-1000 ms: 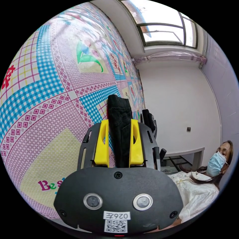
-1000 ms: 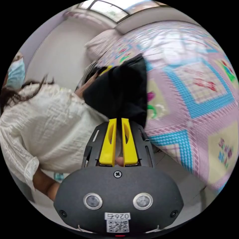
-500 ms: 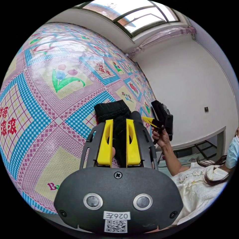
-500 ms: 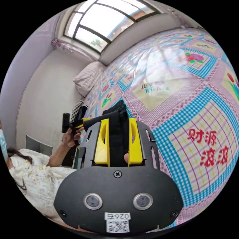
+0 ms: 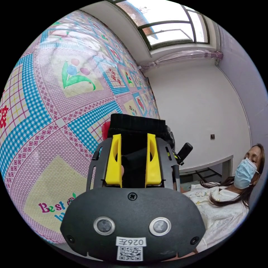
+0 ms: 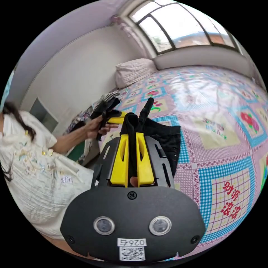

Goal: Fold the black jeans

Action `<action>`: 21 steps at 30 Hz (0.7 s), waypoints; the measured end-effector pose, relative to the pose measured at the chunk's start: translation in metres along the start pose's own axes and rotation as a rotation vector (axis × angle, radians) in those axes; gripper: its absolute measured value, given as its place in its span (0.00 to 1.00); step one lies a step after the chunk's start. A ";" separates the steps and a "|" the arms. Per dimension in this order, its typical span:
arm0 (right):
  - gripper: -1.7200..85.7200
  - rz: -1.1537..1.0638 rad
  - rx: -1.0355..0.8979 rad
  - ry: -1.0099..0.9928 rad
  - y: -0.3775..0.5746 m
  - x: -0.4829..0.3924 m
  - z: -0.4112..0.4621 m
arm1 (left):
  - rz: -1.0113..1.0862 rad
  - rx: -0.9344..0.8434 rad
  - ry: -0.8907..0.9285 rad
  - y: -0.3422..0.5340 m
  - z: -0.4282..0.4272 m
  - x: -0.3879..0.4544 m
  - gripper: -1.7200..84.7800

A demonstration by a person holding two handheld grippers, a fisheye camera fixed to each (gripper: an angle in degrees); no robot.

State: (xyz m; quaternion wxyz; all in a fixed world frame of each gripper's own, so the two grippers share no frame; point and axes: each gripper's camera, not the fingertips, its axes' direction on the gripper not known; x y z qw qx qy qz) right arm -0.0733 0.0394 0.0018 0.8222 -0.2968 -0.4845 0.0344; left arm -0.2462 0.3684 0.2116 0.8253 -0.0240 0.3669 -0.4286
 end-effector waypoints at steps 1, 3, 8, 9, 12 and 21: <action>0.02 -0.081 -0.042 0.012 0.004 -0.026 0.004 | 0.031 -0.020 0.024 0.001 0.000 0.011 0.22; 0.02 -0.175 -0.113 0.025 0.012 -0.057 0.017 | 0.088 -0.060 0.010 0.006 0.001 0.031 0.26; 0.03 -0.223 -0.241 -0.038 0.039 -0.086 0.066 | 0.219 -0.208 -0.155 0.035 0.020 0.070 0.38; 0.03 -0.218 -0.253 -0.050 0.042 -0.086 0.071 | 0.231 -0.226 -0.193 0.043 0.026 0.073 0.38; 0.03 -0.184 -0.265 -0.073 0.055 -0.082 0.085 | 0.252 -0.221 -0.299 0.056 0.036 0.074 0.32; 0.09 0.238 0.126 -0.272 0.077 0.076 -0.020 | 0.190 -0.285 -0.339 0.068 0.029 0.045 0.06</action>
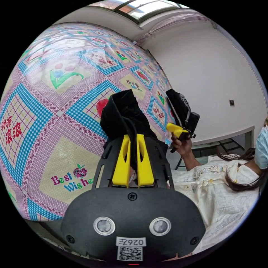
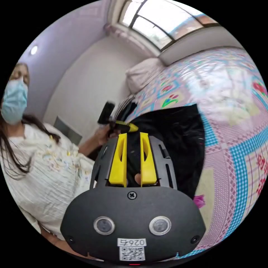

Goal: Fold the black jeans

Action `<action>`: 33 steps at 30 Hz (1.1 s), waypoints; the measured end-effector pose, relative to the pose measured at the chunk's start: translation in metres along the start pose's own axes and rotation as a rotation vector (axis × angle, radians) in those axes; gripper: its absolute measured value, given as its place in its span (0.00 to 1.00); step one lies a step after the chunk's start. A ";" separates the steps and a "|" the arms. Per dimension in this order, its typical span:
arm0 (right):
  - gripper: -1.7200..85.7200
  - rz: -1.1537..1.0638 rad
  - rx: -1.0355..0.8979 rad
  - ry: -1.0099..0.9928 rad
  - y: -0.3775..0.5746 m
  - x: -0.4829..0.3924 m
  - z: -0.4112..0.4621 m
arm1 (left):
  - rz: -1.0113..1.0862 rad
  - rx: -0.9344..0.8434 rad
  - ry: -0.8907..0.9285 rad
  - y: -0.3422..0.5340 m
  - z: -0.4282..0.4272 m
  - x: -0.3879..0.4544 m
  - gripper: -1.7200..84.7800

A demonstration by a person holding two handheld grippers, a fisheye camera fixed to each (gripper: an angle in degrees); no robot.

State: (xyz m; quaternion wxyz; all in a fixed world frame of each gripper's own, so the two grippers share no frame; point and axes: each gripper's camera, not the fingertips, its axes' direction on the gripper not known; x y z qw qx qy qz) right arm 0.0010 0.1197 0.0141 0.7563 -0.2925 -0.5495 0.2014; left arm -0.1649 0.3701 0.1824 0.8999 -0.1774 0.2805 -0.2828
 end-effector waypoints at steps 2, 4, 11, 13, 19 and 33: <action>0.10 0.102 0.078 0.129 -0.006 0.044 -0.029 | 0.034 -0.011 -0.035 0.005 0.006 0.005 0.05; 0.11 0.158 0.081 0.207 -0.015 0.072 -0.033 | 0.069 -0.020 -0.074 0.008 0.010 0.010 0.05; 0.17 0.071 -0.063 0.353 -0.079 0.127 0.020 | 0.157 -0.015 -0.141 0.013 0.016 0.017 0.06; 0.17 0.043 -0.132 0.355 -0.093 0.138 0.040 | 0.156 0.008 -0.132 0.017 0.017 0.012 0.07; 0.13 0.008 -0.279 0.305 -0.115 0.167 0.089 | 0.063 0.108 -0.035 0.031 0.018 -0.019 0.11; 0.04 0.042 -0.178 0.223 -0.131 0.176 0.088 | -0.086 0.132 0.110 0.089 0.042 -0.055 0.24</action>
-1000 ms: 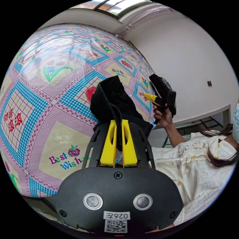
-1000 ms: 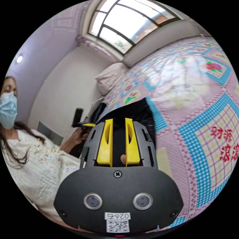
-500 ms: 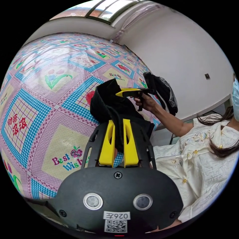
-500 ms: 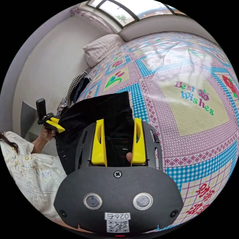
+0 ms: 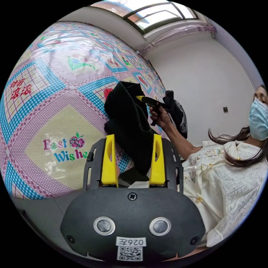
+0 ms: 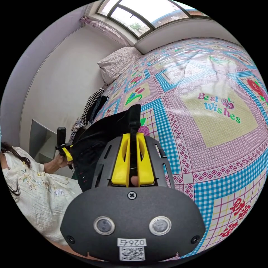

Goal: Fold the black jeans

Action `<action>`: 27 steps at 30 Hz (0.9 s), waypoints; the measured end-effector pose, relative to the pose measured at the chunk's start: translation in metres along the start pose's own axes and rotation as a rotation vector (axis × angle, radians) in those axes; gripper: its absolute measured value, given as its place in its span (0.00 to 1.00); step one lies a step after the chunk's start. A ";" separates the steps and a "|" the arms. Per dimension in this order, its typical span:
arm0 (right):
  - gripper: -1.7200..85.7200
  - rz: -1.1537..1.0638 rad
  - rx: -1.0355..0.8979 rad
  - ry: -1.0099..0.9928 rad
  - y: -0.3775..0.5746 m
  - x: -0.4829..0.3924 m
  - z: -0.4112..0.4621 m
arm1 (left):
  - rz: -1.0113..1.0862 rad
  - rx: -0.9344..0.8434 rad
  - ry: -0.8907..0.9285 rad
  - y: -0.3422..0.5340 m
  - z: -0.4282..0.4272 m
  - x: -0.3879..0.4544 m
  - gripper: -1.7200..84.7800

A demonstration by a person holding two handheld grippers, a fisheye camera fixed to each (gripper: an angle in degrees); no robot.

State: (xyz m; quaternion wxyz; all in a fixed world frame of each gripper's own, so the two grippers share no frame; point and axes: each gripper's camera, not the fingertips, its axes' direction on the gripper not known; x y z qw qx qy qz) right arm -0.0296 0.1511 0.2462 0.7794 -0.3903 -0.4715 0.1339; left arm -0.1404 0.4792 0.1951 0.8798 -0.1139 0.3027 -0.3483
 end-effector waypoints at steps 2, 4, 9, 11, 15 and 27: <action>0.08 0.027 0.010 -0.002 -0.005 0.006 0.007 | -0.006 -0.010 0.014 0.006 0.009 0.002 0.26; 0.09 0.022 0.005 0.014 -0.009 0.005 0.015 | -0.037 0.022 0.061 0.011 0.018 0.003 0.29; 0.03 0.006 -0.005 0.060 -0.021 -0.012 0.033 | 0.011 0.023 0.163 -0.012 0.048 0.019 0.37; 0.01 -0.004 -0.001 0.104 -0.026 -0.027 0.038 | 0.040 0.013 0.135 -0.018 0.061 0.027 0.37; 0.01 -0.035 0.028 0.150 -0.028 -0.061 0.043 | 0.047 0.022 0.098 -0.030 0.088 0.031 0.34; 0.00 -0.309 0.040 0.242 0.006 -0.249 0.092 | 0.101 -0.039 0.019 0.004 0.152 0.052 0.32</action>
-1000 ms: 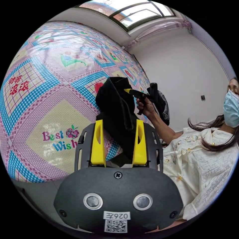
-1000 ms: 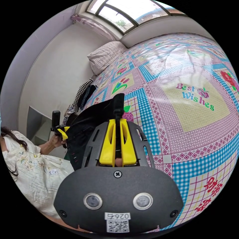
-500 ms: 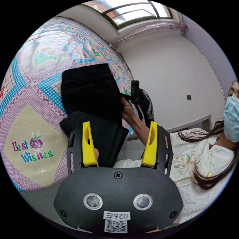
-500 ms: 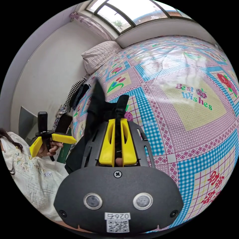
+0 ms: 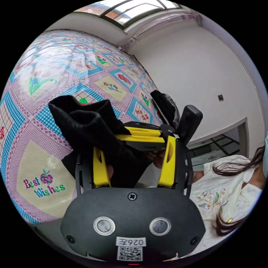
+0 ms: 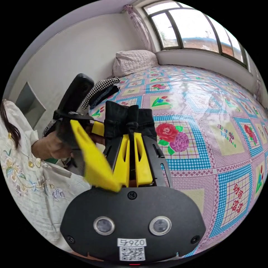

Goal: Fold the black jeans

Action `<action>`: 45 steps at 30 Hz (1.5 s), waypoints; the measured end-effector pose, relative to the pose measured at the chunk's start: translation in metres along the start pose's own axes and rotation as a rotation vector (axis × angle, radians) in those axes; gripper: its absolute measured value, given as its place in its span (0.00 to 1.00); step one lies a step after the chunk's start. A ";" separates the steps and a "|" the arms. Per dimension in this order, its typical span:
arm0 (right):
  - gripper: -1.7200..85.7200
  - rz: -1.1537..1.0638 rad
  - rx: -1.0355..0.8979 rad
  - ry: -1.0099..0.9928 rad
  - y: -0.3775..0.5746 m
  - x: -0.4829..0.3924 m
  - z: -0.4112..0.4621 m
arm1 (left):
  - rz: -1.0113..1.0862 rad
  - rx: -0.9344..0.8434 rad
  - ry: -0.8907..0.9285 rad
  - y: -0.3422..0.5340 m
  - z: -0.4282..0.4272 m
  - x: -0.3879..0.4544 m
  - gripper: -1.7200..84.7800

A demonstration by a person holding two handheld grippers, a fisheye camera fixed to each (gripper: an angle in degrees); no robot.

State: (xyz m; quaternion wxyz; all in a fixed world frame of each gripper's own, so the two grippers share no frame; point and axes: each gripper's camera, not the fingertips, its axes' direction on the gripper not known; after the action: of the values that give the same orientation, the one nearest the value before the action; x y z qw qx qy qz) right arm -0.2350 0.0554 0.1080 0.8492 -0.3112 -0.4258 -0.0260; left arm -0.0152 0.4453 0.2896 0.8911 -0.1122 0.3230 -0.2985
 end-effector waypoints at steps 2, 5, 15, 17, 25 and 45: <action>0.00 0.008 0.022 -0.036 0.005 -0.012 -0.003 | -0.107 0.038 0.080 0.016 0.002 -0.019 0.23; 0.00 0.063 0.066 -0.110 0.010 -0.013 -0.018 | -0.179 0.094 0.312 0.049 0.014 -0.040 0.14; 0.00 0.215 0.356 -0.079 0.086 -0.024 -0.163 | 0.116 0.047 -0.057 0.167 0.063 0.093 0.02; 0.00 0.228 0.401 -0.098 0.116 -0.051 -0.190 | 0.188 0.042 -0.133 0.188 0.077 0.131 0.02; 0.00 0.037 0.579 0.042 0.158 -0.181 -0.310 | 0.492 0.158 -0.574 0.298 0.105 0.315 0.01; 0.00 -0.638 0.890 0.403 0.087 -0.524 -0.506 | 0.788 0.623 -1.167 0.500 0.063 0.645 0.01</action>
State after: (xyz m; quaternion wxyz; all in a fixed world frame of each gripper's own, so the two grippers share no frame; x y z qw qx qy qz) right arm -0.1836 -0.2684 -0.5480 0.9127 0.2302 -0.2984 -0.1577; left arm 0.6509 0.4544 -0.1871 0.9481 0.1281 -0.2823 0.0714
